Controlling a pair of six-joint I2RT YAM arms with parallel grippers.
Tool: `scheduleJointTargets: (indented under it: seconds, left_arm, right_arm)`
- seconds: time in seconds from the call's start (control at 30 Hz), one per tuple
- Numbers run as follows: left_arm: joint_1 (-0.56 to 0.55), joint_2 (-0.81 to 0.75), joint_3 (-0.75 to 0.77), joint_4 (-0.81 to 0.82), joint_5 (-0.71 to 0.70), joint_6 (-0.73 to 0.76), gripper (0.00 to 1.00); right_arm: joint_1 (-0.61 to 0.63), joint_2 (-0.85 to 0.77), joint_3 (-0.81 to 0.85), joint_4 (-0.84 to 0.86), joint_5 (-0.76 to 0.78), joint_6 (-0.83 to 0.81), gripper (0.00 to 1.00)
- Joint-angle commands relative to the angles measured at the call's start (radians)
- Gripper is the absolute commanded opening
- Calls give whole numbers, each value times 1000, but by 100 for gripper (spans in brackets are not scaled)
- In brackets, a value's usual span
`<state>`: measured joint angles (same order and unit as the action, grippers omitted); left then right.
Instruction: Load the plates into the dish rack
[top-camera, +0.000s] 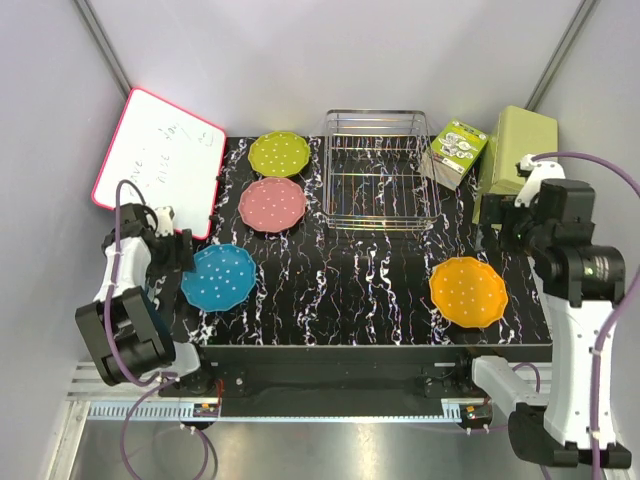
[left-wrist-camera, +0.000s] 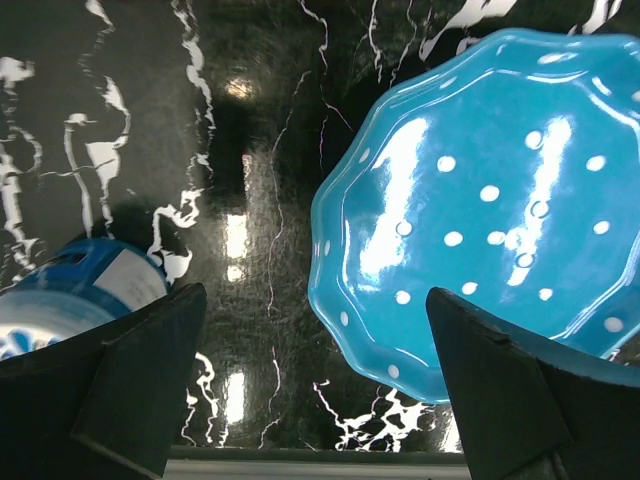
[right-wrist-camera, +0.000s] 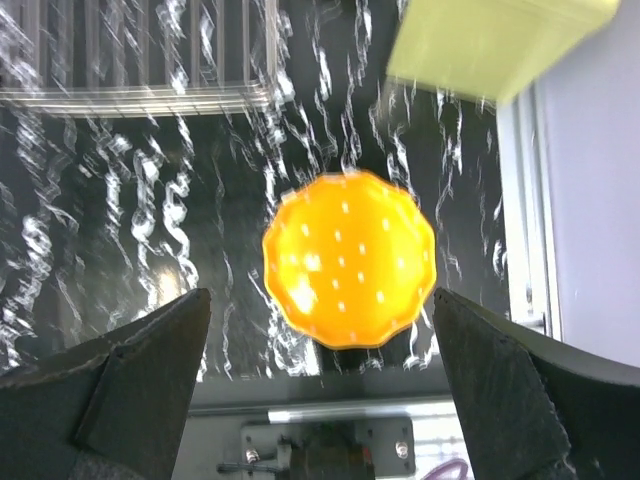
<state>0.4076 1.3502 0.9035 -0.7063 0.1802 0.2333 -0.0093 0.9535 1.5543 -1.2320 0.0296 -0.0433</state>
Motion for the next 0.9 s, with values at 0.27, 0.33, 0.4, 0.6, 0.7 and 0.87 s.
scheduleJointTargets:
  seconds: [0.27,0.33,0.4,0.6,0.7,0.87]
  left_arm:
    - [33,39,6,102,-7,44,99]
    - [42,72,11,106,-10,52,99]
    - [51,104,17,105,-15,58,99]
    - [57,144,-2,137,24,96,99]
    - [56,202,32,114,82,123,94]
    - [34,265,64,100,120,178,91]
  right_arm:
    - [0,-124,-223,382,-414,-31,100]
    - [0,-90,-238,400,-516,46,100]
    - [-1,-29,-246,404,-585,147,100]
    - [-1,2,-310,440,-606,160,100]
    - [-1,1,-388,483,-677,200,100]
    - [2,31,-560,627,-781,312,100]
